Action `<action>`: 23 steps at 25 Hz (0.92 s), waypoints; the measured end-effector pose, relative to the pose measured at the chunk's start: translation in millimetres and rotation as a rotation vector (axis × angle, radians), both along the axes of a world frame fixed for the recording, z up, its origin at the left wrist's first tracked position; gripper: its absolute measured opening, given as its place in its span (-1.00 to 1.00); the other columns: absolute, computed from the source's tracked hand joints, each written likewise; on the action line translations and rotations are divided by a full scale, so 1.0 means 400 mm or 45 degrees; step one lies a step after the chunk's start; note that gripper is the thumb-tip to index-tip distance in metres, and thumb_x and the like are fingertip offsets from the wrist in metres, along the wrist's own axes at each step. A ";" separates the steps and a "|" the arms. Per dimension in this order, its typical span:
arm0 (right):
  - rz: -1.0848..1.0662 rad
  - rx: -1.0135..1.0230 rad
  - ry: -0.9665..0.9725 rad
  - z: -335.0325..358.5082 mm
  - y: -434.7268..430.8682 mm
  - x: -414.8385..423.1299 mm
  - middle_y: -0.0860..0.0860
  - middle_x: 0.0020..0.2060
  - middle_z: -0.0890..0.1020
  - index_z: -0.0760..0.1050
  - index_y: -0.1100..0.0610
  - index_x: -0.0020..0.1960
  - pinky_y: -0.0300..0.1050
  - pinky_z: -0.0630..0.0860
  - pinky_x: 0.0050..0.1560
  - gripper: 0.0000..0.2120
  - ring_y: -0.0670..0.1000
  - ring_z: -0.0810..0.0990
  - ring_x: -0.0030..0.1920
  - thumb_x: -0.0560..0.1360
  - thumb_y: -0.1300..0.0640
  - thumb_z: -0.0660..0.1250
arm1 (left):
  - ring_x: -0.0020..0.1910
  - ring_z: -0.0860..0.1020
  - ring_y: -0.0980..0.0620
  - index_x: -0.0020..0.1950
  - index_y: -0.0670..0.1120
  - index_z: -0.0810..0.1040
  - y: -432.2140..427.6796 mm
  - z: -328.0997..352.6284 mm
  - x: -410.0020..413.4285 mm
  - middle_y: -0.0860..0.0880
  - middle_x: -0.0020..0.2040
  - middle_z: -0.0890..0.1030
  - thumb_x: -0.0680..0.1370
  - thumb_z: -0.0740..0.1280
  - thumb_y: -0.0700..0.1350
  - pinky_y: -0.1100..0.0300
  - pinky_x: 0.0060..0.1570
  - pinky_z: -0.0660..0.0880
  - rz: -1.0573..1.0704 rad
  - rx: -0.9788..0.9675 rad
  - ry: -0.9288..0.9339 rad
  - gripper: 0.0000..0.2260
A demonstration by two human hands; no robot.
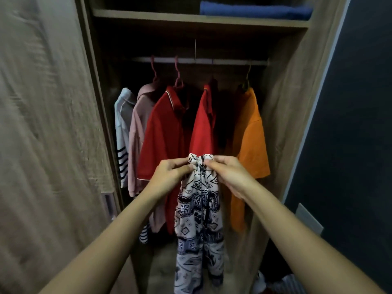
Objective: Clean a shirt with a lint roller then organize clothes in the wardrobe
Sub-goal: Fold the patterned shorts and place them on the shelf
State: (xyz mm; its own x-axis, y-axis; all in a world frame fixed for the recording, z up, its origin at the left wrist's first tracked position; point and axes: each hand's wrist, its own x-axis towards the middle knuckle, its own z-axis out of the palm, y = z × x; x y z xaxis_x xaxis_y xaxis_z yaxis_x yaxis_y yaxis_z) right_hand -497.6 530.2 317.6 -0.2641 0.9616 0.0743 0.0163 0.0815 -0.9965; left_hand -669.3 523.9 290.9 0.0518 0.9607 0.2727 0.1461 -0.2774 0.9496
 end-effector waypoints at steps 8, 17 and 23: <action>0.072 -0.023 0.201 0.012 -0.012 -0.011 0.07 -0.02 0.64 0.45 0.27 0.24 -0.24 0.57 -0.02 -0.73 -0.06 0.64 -0.11 0.59 0.25 0.13 | 0.04 0.63 0.07 0.00 -0.01 0.68 -0.010 -0.015 0.000 0.02 -0.03 0.70 0.39 0.40 0.09 -0.03 0.19 0.50 0.185 0.212 0.053 -0.73; 0.013 0.221 0.003 -0.003 -0.023 0.005 0.04 0.04 0.51 0.35 -0.16 0.23 -0.02 0.57 0.10 -0.62 0.02 0.55 0.06 0.50 0.15 0.32 | -0.28 0.53 0.03 -0.18 0.03 0.61 -0.022 0.002 0.023 -0.17 -0.26 0.64 0.35 0.43 0.13 0.08 -0.18 0.46 0.073 0.215 -0.072 -0.80; -0.220 0.479 -0.199 -0.009 -0.019 -0.004 0.12 0.10 0.47 0.45 0.00 -0.02 -0.37 0.50 -0.18 -0.88 -0.18 0.52 -0.20 0.48 0.06 0.35 | -0.25 0.51 -0.02 -0.19 0.08 0.55 -0.045 0.011 0.044 -0.14 -0.27 0.58 0.36 0.43 0.14 0.00 -0.16 0.46 0.057 0.216 -0.162 -0.82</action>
State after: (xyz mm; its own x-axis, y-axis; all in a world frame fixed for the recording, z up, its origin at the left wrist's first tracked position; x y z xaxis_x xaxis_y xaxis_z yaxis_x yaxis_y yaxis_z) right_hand -499.3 522.8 314.0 -0.1377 0.9061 0.3999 0.2095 0.4213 -0.8824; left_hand -651.5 505.9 295.3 -0.0347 0.9012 0.4321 0.0438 -0.4306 0.9015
